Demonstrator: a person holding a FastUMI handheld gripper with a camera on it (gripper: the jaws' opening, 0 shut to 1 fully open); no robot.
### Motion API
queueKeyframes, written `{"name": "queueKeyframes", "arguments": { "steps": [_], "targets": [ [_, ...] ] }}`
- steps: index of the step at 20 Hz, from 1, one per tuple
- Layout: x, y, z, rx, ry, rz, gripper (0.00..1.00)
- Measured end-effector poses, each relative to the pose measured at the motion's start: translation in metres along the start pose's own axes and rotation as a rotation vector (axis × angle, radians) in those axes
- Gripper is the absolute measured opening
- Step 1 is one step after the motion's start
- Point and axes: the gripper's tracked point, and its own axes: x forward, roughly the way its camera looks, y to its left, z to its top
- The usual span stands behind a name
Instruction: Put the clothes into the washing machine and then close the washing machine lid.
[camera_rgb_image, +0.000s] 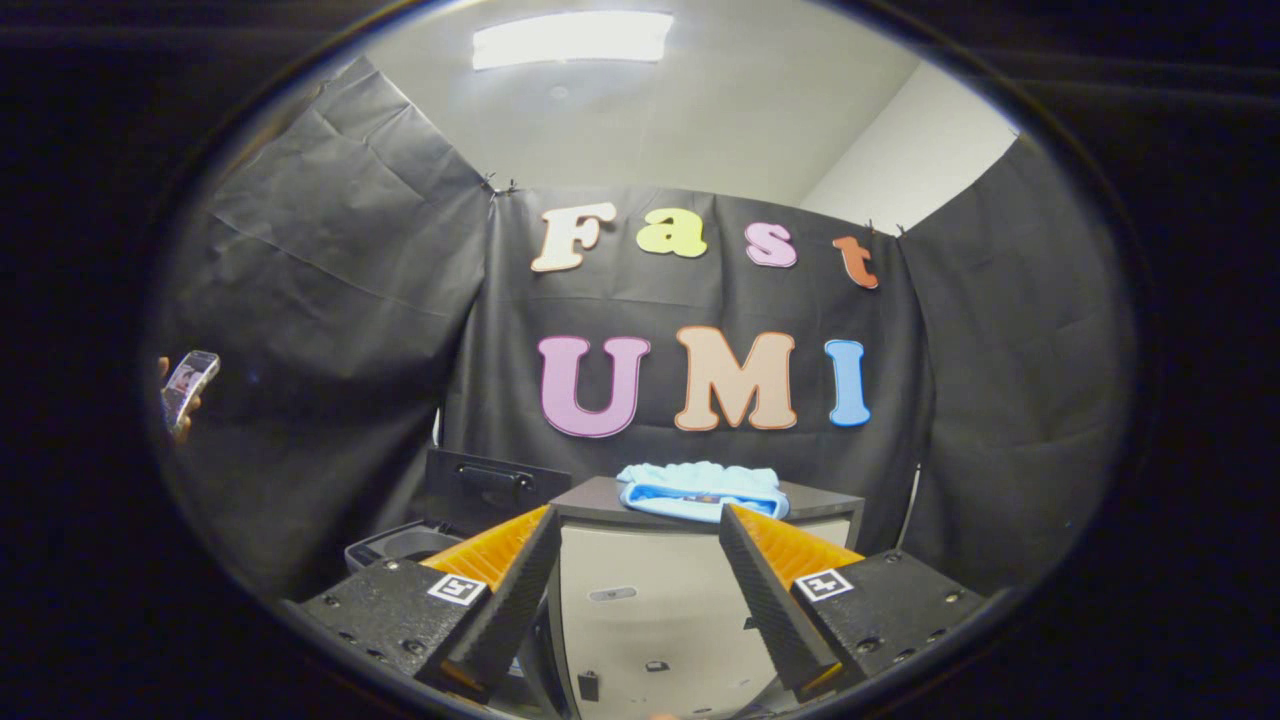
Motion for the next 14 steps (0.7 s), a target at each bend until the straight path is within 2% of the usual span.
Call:
{"name": "queueKeyframes", "arguments": {
  "steps": [7,14],
  "targets": [
    [0.014,0.002,-0.003,-0.035,0.022,0.026,0.96],
    [0.076,0.000,0.020,-0.058,0.023,0.077,0.96]
  ]
}}
